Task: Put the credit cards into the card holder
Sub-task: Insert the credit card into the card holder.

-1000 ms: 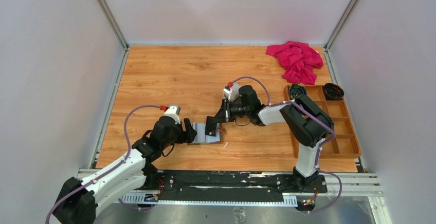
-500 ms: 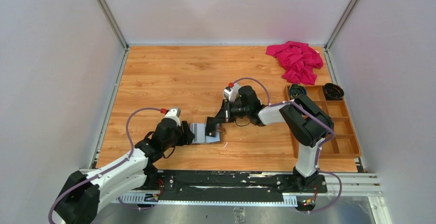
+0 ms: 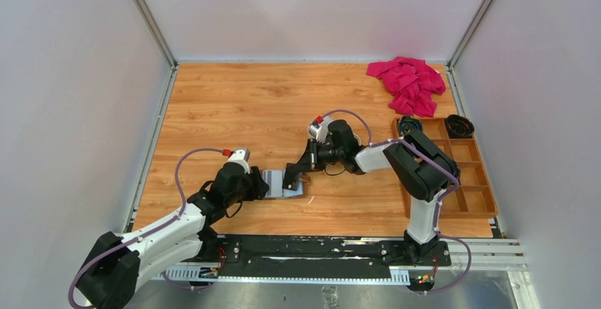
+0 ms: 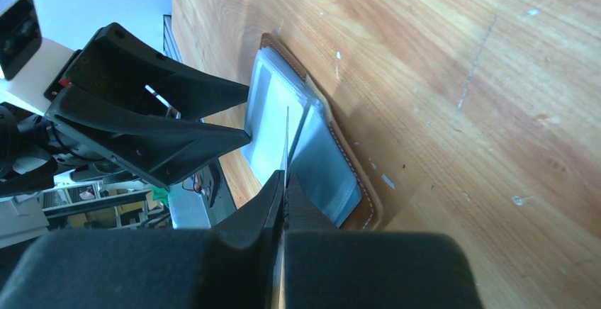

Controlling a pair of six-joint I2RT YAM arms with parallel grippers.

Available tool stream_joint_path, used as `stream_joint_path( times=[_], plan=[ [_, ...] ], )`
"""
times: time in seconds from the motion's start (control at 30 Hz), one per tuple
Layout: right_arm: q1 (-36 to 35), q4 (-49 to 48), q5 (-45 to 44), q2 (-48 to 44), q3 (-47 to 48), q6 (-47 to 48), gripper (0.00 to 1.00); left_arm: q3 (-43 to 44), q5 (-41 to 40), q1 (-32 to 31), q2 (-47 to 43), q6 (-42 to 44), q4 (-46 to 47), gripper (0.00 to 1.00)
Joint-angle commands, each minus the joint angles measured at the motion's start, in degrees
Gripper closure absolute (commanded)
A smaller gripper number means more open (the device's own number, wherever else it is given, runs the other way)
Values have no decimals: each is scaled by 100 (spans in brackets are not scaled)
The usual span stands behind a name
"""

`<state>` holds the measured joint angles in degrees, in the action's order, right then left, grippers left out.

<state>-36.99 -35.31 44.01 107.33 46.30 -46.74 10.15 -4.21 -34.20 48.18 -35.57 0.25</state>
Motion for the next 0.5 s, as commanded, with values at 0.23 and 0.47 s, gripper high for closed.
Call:
stream_joint_path(
  times=[0.23,0.47],
  plan=[
    [-75,165,-49,355,-13,-205,100,-28,146,47,134,1,-52,49],
    [-208,246,-96,394,53,-152,100,-28,209,46,159,22,119,50]
  ],
)
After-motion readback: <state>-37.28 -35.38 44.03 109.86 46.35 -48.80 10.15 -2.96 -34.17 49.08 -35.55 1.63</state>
